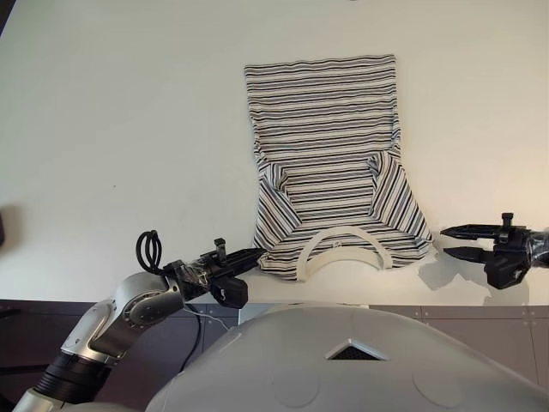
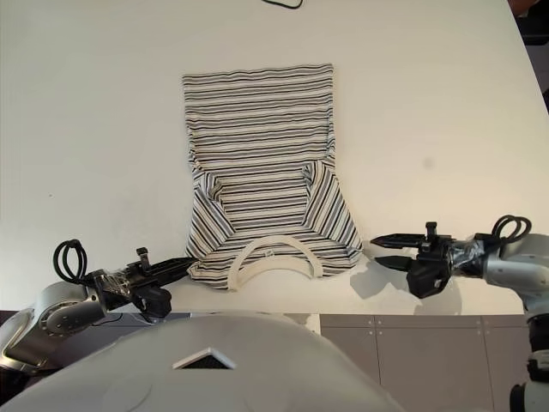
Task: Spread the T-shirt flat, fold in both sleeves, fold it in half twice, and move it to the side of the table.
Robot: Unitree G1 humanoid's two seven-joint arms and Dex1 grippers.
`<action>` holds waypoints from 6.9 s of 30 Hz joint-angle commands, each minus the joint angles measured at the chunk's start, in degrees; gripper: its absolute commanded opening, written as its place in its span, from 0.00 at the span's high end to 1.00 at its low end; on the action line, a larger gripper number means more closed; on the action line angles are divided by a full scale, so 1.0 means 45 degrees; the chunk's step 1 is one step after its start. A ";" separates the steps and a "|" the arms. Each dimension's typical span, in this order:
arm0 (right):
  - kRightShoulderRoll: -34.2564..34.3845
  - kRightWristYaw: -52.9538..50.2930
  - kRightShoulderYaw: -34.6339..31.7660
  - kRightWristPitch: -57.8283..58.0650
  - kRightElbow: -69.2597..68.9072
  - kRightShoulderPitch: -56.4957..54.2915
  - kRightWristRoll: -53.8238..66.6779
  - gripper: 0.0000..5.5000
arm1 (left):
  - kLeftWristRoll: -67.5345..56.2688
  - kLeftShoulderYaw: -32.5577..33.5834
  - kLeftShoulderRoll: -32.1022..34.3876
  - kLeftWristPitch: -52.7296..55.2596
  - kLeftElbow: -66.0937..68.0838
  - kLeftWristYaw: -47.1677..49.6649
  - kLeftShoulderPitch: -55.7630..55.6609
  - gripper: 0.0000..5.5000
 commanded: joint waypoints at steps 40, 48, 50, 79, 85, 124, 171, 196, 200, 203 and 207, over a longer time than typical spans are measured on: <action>-0.1137 -0.3524 0.4117 0.2729 -0.1661 -0.0971 -0.1149 0.98 | -0.0403 -0.0248 0.0532 0.0474 0.0290 -0.1247 -0.0174 0.98; -0.6373 0.0321 0.3423 0.8173 -0.6932 0.1838 0.7223 0.98 | -0.6402 0.1701 0.2528 0.2620 -0.3777 -0.3677 0.2807 0.98; -0.7935 0.0843 0.3023 0.9136 -0.7867 0.3068 0.9243 0.98 | -0.7749 0.2567 0.2787 0.3373 -0.5045 -0.4093 0.4044 0.98; 0.5709 0.2056 0.5942 1.8857 0.9317 -1.5147 0.3699 0.98 | -0.9523 -0.0396 -0.3587 1.0271 1.1749 -0.6670 -1.5153 0.98; 0.7068 -0.0753 0.3862 1.8722 1.0835 -1.5516 0.3492 0.93 | -0.8173 0.0227 -0.4801 0.8373 1.4752 -0.5487 -1.5235 0.84; 0.5222 -0.3904 0.8548 0.4416 1.0424 -1.3107 -0.6141 0.87 | -0.2263 -0.3149 -0.2938 0.7625 0.2082 -0.4064 -0.7067 0.78; 0.8318 -0.3991 0.5027 1.3564 1.1777 -1.4550 -0.0974 0.87 | -0.2277 -0.0929 -0.3408 -0.0815 1.0789 0.0433 -1.4457 0.78; 0.2123 0.4899 0.1910 1.5955 -0.5805 -0.4619 0.4429 0.87 | -0.1642 -0.2894 -0.2080 0.2106 0.3721 -0.3107 -0.6284 0.78; 0.2154 0.4572 0.2207 1.5544 -0.6037 -0.4278 0.4044 0.87 | -0.1072 -0.3302 -0.1790 0.1264 0.4792 -0.2921 -0.6003 0.78; 0.1868 0.4281 0.2433 1.4287 -0.5815 -0.3798 0.3207 0.87 | -0.2555 -0.3197 -0.1513 0.1737 0.3752 -0.3532 -0.4902 0.78; 0.1648 0.3963 0.2404 1.3374 -0.5802 -0.3412 0.2825 0.87 | -0.3029 -0.3045 -0.0993 0.2189 0.2779 -0.3437 -0.3450 0.78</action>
